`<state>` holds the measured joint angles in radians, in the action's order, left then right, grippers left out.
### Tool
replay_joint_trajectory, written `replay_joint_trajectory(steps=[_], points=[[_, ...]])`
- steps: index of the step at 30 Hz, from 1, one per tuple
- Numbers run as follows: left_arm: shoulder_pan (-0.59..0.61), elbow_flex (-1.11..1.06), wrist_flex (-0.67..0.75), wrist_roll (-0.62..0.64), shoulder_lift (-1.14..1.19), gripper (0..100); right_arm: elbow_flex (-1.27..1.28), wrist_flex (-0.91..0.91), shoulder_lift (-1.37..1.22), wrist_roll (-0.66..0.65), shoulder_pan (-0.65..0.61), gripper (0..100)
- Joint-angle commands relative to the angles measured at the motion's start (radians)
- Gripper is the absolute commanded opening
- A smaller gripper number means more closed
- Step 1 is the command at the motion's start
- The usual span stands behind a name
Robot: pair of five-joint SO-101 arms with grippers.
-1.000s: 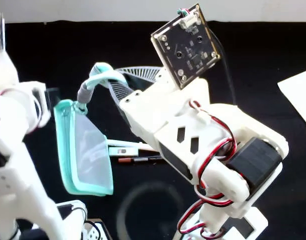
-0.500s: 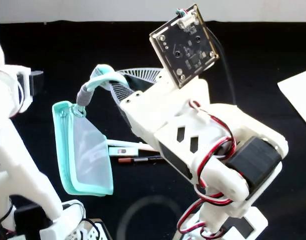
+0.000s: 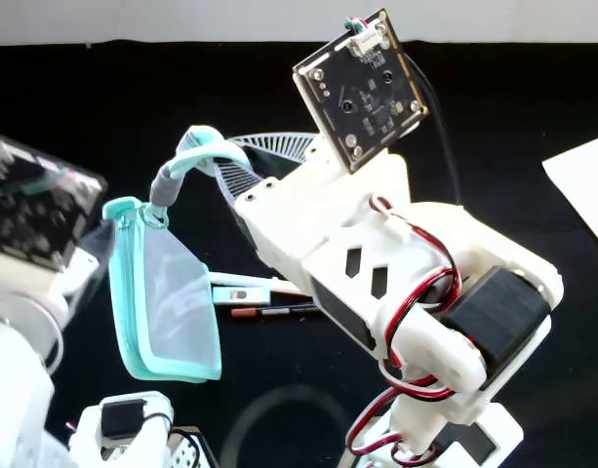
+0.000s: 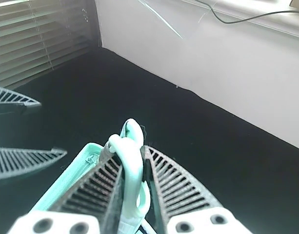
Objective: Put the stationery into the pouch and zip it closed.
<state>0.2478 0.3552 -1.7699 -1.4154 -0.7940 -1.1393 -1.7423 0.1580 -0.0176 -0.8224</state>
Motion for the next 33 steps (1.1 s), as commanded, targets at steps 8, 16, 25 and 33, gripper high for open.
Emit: replay_joint_trajectory(steps=[8,16,25,33], points=[[-0.03,-0.013,0.006,-0.041,0.136,24,-0.008,-0.018,-0.001,-0.005,0.015,0.6],[-0.094,-0.018,0.018,-0.043,0.194,24,-0.008,-0.018,-0.001,-0.005,0.015,0.6],[-0.099,-0.151,0.017,-0.126,0.196,24,-0.008,-0.019,-0.001,-0.005,0.015,0.6],[-0.183,-0.209,0.017,-0.126,0.194,2,0.054,-0.019,0.001,-0.005,0.015,0.6]])
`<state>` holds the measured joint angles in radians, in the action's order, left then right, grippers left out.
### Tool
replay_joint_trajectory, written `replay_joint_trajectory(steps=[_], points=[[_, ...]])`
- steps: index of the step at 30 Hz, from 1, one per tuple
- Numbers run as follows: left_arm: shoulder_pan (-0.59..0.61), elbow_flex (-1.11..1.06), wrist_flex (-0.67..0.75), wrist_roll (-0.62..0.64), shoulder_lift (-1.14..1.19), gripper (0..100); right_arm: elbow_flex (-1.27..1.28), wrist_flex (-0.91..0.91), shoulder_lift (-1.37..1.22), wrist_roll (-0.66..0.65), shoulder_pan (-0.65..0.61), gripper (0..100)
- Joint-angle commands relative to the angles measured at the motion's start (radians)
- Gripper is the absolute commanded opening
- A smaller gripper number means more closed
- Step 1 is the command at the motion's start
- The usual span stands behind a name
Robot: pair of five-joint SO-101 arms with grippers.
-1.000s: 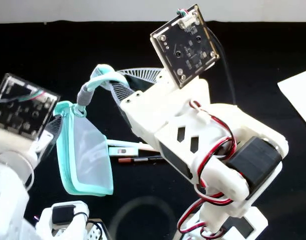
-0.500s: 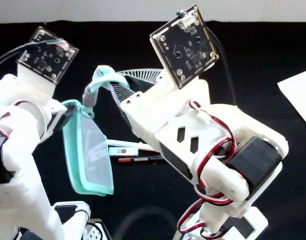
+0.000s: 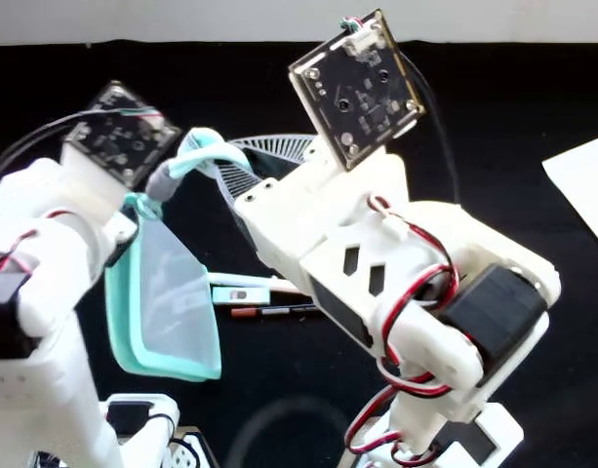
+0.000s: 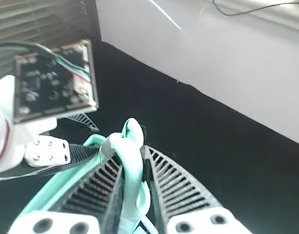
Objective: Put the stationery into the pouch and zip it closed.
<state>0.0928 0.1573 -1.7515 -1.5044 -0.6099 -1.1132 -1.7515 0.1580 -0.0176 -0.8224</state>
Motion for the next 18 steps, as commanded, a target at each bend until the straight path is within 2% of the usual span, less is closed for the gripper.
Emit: replay_joint_trajectory(steps=[1,5,10,14,18], points=[[-0.028,-0.012,-0.002,-0.037,0.01,1,0.045,-0.008,0.001,-0.005,0.015,0.6],[-0.018,-0.002,0.005,-0.037,0.008,1,0.064,-0.008,0.004,-0.005,0.015,0.6],[0.094,0.059,0.008,-0.029,0.008,1,0.071,-0.008,0.008,-0.003,0.082,0.6],[0.165,0.12,0.038,0.089,0.008,1,0.07,-0.008,0.01,0.031,0.197,0.6],[0.183,0.163,0.034,0.198,0.005,1,0.062,-0.008,0.012,0.051,0.334,0.6]])
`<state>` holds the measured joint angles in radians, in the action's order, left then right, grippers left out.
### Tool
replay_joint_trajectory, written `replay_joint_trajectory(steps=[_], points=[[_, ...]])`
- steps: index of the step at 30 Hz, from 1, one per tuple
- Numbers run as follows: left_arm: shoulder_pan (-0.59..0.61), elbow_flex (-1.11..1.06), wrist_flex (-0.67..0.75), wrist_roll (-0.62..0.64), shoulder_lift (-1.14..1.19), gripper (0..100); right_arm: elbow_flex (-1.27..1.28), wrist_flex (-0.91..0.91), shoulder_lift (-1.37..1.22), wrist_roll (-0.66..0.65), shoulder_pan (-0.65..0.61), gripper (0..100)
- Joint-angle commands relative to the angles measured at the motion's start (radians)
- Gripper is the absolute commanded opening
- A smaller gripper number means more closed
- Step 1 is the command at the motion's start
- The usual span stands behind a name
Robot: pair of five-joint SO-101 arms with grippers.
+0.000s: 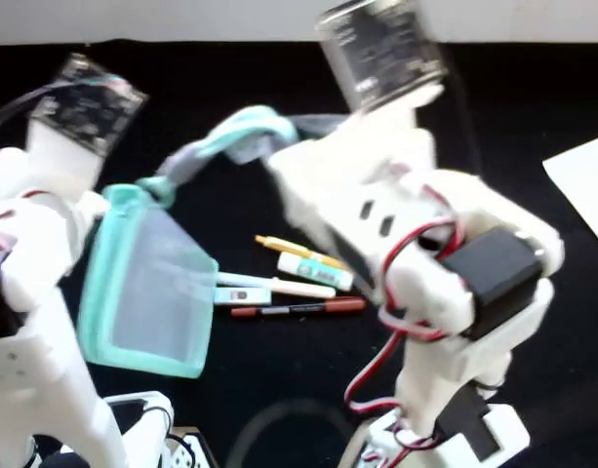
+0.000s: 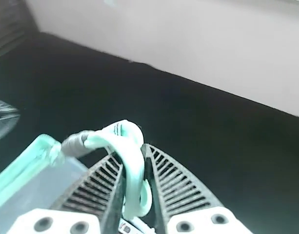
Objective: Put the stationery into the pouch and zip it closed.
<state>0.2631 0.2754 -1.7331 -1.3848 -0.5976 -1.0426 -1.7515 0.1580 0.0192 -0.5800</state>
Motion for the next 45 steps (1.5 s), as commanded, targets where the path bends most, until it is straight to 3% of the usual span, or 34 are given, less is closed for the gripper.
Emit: replay_joint_trajectory(steps=[1,12,20,25,33,37,42,45], points=[[0.015,0.05,0.015,0.098,-0.01,1,-0.008,-0.008,0.013,0.014,0.114,0.6],[0.016,0.094,-0.026,0.175,-0.018,1,-0.008,0.004,0.101,0.009,0.16,0.6],[0.015,-0.013,-0.025,0.494,-0.151,1,-0.007,0.14,0.099,-0.044,-0.031,0.6],[0.007,-0.254,-0.028,0.508,-0.318,1,-0.008,0.174,0.099,-0.061,-0.142,0.6],[-0.005,-0.857,-0.031,0.522,-0.627,1,-0.01,0.177,0.019,-0.057,-0.213,0.6],[-0.168,-1.159,-0.014,0.632,-0.731,1,-0.01,0.191,-0.018,-0.06,-0.257,0.6],[-0.452,-1.365,0.215,0.913,-0.814,1,-0.01,0.209,-0.041,-0.061,-0.323,0.6],[-0.552,-1.409,0.356,0.968,-0.82,1,-0.01,0.219,-0.053,-0.061,-0.344,0.6]])
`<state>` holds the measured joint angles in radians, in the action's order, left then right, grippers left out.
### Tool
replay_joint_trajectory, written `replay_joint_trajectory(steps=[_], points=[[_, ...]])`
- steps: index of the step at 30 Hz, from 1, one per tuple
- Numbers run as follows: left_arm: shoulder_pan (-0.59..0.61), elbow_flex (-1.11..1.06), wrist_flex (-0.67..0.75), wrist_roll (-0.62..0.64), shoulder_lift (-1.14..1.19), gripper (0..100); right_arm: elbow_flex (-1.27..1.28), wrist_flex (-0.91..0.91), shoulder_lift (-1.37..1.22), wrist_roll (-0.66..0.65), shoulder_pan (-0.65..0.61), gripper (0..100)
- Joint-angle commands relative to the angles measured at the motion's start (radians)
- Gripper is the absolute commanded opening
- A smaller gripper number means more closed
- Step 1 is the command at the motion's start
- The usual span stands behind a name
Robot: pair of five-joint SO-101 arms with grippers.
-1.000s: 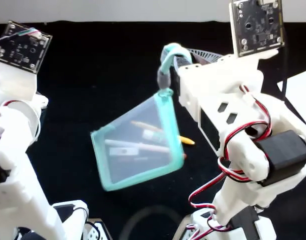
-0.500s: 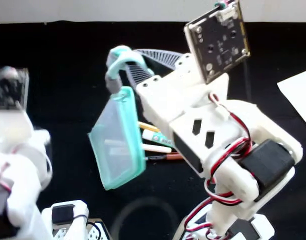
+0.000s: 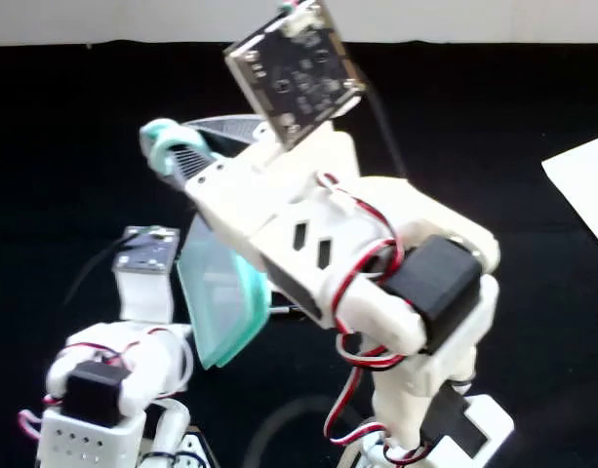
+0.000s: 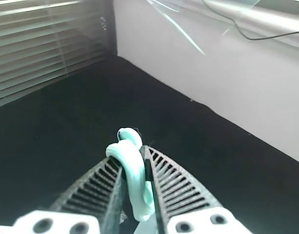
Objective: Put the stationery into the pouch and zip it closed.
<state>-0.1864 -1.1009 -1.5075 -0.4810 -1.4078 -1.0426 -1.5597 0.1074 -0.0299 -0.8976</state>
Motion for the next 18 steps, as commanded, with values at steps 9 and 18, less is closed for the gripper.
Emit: replay_joint_trajectory(steps=[9,18], points=[[-0.203,-0.151,0.318,0.069,-0.012,1,-0.071,0.056,-0.012,-0.012,-0.031,0.6],[-0.366,-0.153,0.318,0.069,-0.012,1,-0.246,0.048,-0.17,-0.012,-0.124,0.6]])
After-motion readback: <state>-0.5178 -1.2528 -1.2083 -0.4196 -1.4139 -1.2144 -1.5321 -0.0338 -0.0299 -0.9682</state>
